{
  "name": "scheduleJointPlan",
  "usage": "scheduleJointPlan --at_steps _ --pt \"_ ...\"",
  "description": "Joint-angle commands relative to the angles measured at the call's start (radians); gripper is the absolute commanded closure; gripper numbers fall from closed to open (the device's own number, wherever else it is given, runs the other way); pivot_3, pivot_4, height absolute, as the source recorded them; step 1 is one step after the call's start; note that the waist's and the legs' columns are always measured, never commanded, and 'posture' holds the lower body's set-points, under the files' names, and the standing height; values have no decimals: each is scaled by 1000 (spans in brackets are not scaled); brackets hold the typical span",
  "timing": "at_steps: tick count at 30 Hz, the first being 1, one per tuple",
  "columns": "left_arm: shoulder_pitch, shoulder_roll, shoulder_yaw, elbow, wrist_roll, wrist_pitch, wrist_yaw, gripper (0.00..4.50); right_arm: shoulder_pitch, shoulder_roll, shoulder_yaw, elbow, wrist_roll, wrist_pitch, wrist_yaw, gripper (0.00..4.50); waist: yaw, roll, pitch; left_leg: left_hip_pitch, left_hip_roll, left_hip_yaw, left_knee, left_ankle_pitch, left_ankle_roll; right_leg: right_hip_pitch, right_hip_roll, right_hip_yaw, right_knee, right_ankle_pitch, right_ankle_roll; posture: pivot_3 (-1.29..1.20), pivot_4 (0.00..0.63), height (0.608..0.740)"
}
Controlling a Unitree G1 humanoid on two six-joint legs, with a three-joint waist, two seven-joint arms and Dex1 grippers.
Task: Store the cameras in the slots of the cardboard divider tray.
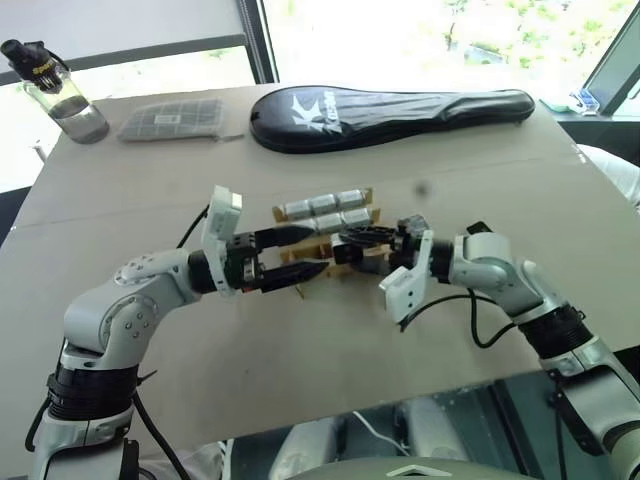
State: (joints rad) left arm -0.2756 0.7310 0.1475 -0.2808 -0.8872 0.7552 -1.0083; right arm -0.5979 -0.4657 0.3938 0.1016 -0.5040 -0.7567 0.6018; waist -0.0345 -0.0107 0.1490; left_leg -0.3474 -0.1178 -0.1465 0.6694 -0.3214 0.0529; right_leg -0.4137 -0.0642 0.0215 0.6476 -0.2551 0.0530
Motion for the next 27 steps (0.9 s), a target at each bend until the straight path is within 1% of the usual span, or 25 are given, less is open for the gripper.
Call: scheduleJointPlan --at_steps 1,5,14,19,23,27 --pt "-11 8 1 -3 2 -2 -16 0 -15 24 8 -63 -2 -21 -36 2564 -2 0 0 0 0 0 0 0 0 0 0 0 0 0 0 0 150 740" --pt "-17 18 -15 -2 32 -19 -36 0 -35 48 43 -64 -16 -39 -37 2564 -6 0 0 0 0 0 0 0 0 0 0 0 1 0 0 0 150 740" --pt "-26 33 -19 11 64 -29 -77 0 -86 81 100 12 -70 -72 -66 2564 -7 0 0 0 0 0 0 0 0 0 0 0 1 0 0 0 150 740" --pt "-29 62 -20 14 86 -38 -106 0 -75 45 105 66 -107 -117 -106 2564 -5 0 0 0 0 0 0 0 0 0 0 0 1 0 0 0 150 740" --pt "-24 90 -32 30 122 -60 -142 0 -79 51 119 104 -145 -130 -149 2564 -9 0 0 0 0 0 0 0 0 0 1 0 1 0 0 0 150 740" --pt "-20 105 -48 35 146 -69 -174 0 -88 30 104 84 -114 -134 -137 2564 -9 0 0 1 0 0 0 0 -1 -1 1 1 2 0 0 0 150 740"
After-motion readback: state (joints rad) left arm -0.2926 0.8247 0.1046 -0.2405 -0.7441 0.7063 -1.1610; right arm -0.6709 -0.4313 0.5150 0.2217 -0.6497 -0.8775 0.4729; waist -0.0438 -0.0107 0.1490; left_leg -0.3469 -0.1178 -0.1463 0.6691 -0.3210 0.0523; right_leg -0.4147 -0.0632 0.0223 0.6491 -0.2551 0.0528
